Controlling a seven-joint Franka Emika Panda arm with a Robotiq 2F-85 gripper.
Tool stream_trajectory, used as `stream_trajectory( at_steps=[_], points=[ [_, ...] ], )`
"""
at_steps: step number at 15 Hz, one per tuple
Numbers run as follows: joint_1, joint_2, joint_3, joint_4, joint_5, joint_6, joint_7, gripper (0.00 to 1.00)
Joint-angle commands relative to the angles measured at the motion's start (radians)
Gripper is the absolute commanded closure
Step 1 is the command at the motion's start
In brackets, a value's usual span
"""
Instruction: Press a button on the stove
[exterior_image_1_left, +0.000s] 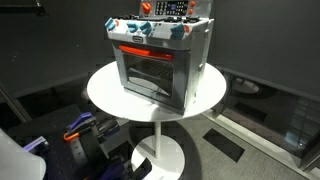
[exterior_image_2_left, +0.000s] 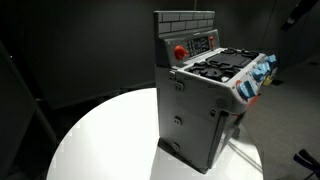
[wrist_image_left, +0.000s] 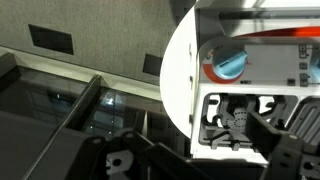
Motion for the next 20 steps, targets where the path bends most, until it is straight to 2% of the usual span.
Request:
stream_trajectory(
  at_steps=[1,6,11,20],
  points=[
    [0.012,0.119,0.028,0.086,0.036,0.053,0.037,0.0],
    [0.016,0.256,0.074,0.178,0.051,0.119,0.085,0.0],
    [0.016,0.371,0.115,0.276,0.049,0.133,0.124,0.0],
    [0.015,0.497,0.153,0.401,0.046,0.132,0.133,0.0]
  ],
)
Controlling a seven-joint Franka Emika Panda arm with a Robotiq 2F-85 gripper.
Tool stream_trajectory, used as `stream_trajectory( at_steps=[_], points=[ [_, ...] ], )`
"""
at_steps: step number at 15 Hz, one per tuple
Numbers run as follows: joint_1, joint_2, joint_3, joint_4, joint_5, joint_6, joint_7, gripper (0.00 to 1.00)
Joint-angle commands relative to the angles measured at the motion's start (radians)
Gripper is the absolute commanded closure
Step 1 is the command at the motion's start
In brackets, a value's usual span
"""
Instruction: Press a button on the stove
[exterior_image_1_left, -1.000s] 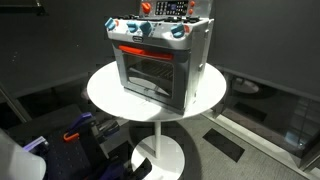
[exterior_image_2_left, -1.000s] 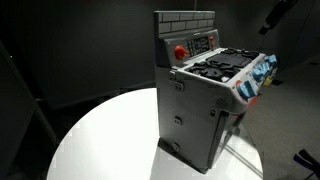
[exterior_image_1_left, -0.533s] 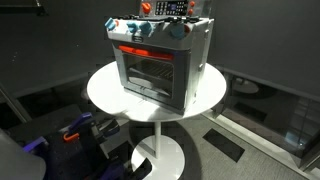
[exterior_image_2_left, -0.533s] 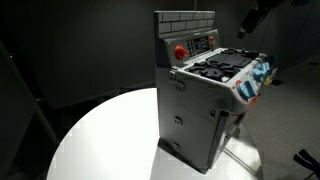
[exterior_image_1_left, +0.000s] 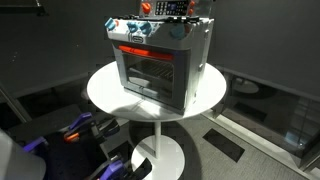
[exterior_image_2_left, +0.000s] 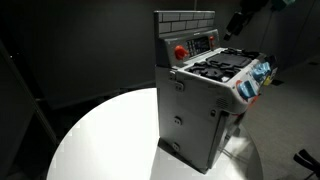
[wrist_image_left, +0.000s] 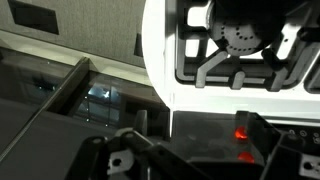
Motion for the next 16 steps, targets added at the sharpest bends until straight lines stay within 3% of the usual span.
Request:
stream_trajectory(
  at_steps=[1,16],
  points=[
    [-0.001,0.051,0.014,0.071,0.012,-0.006,0.012,0.0],
    [-0.005,0.184,0.031,0.218,0.005,-0.004,0.008,0.0]
  ],
)
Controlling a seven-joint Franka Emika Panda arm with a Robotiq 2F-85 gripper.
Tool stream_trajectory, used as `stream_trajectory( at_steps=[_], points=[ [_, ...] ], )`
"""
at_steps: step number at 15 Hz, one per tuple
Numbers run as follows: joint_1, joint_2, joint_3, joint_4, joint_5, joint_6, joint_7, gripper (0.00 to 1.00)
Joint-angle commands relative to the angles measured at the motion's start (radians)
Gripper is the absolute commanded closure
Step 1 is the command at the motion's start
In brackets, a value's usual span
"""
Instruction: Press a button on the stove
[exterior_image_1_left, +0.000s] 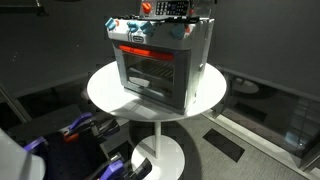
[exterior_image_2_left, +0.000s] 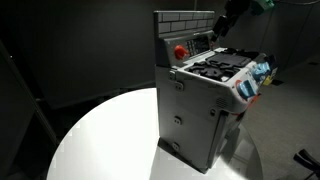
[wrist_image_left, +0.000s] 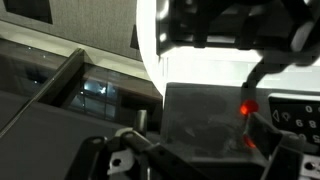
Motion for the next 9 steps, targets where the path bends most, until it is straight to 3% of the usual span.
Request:
stream_trajectory(
  at_steps=[1,9],
  points=[
    [-0.006,0.045,0.004,0.07,0.003,-0.003,0.008,0.0],
    [-0.022,-0.057,0.006,-0.013,0.07,-0.119,-0.043,0.0]
  ],
)
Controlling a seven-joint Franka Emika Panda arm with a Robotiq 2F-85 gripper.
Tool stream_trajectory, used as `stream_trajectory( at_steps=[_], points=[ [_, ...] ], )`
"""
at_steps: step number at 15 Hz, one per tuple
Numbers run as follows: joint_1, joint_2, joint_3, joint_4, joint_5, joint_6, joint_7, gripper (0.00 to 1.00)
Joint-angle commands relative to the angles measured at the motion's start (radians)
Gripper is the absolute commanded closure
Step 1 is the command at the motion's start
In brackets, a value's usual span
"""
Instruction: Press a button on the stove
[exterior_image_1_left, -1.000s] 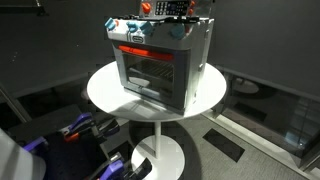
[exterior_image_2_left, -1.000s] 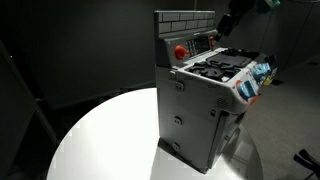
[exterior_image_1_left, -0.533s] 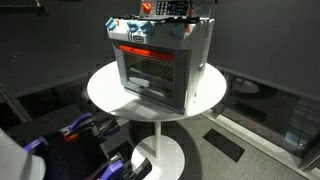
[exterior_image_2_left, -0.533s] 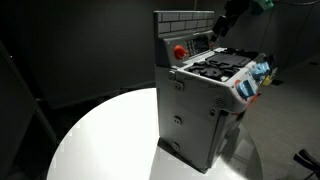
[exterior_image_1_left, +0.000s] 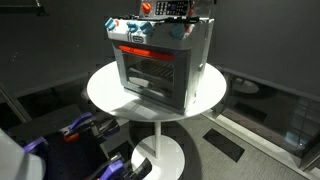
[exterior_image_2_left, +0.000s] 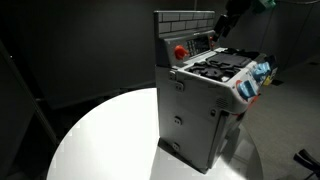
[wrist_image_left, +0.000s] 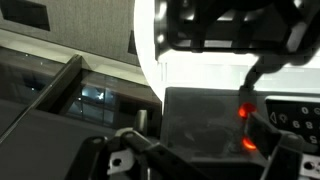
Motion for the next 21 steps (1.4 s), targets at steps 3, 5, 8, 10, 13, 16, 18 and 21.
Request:
stream_trajectory(
  at_steps=[3,5,8,10,13,16,18,21],
  points=[
    [-0.023,-0.109,0.0,-0.056,0.086,-0.181,-0.064,0.0],
    [-0.025,-0.15,-0.009,-0.08,0.076,-0.266,-0.056,0.0],
    [-0.029,-0.215,-0.025,-0.125,0.045,-0.402,-0.038,0.0],
    [-0.034,-0.256,-0.035,-0.156,0.041,-0.474,-0.03,0.0],
    [-0.041,-0.33,-0.048,-0.223,0.028,-0.557,-0.02,0.0],
    [-0.045,-0.396,-0.054,-0.284,-0.008,-0.593,-0.006,0.0],
    [-0.046,-0.43,-0.058,-0.315,-0.028,-0.607,0.0,0.0],
    [-0.037,-0.407,-0.063,-0.302,-0.017,-0.603,-0.017,0.0]
  ],
)
